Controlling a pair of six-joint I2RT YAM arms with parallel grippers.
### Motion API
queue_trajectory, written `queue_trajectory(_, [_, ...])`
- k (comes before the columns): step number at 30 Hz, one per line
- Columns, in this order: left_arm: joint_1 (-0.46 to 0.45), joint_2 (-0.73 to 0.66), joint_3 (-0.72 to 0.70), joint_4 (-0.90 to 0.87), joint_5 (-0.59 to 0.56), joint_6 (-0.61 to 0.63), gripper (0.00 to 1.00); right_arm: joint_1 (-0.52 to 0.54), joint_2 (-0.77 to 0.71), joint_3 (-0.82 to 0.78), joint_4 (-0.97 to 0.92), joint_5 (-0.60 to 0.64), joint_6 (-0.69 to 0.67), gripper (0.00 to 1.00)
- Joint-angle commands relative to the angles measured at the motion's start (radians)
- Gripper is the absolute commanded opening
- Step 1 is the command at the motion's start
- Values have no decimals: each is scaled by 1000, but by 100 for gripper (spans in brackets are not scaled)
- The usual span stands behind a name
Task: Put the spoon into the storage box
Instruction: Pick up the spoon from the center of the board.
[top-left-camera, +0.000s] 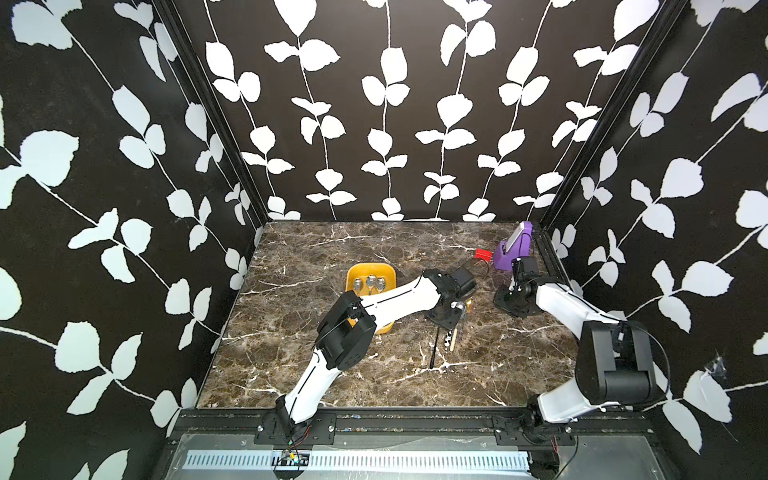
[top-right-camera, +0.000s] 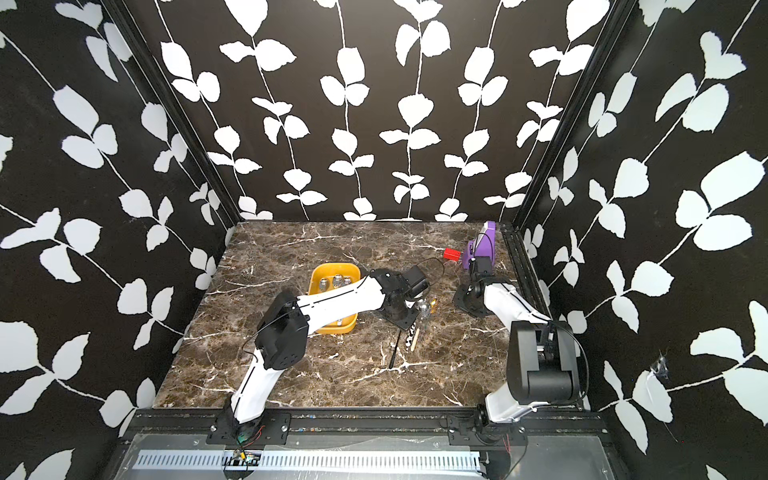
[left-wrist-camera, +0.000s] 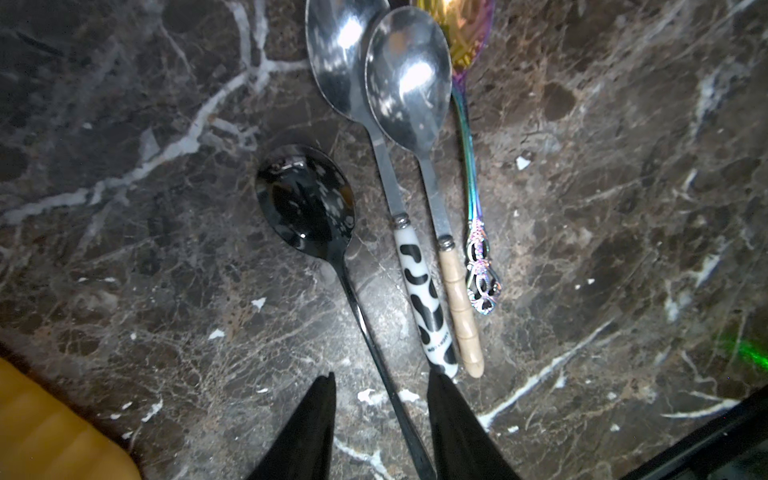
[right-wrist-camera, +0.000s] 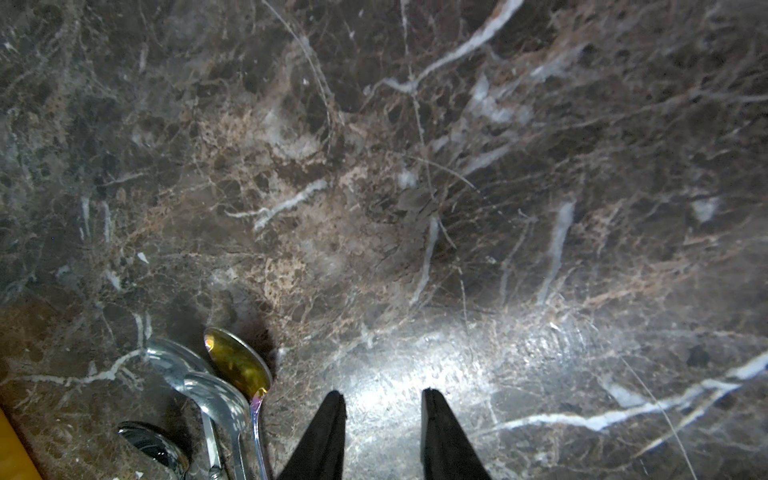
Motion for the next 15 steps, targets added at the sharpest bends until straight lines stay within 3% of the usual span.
queue_trajectory(1, [-17, 7, 32, -50, -15, 15, 41, -5, 2, -22, 18, -5, -9, 34])
queue_trajectory(15, [-37, 80, 88, -65, -14, 33, 41, -5, 7, -27, 20, -21, -11, 33])
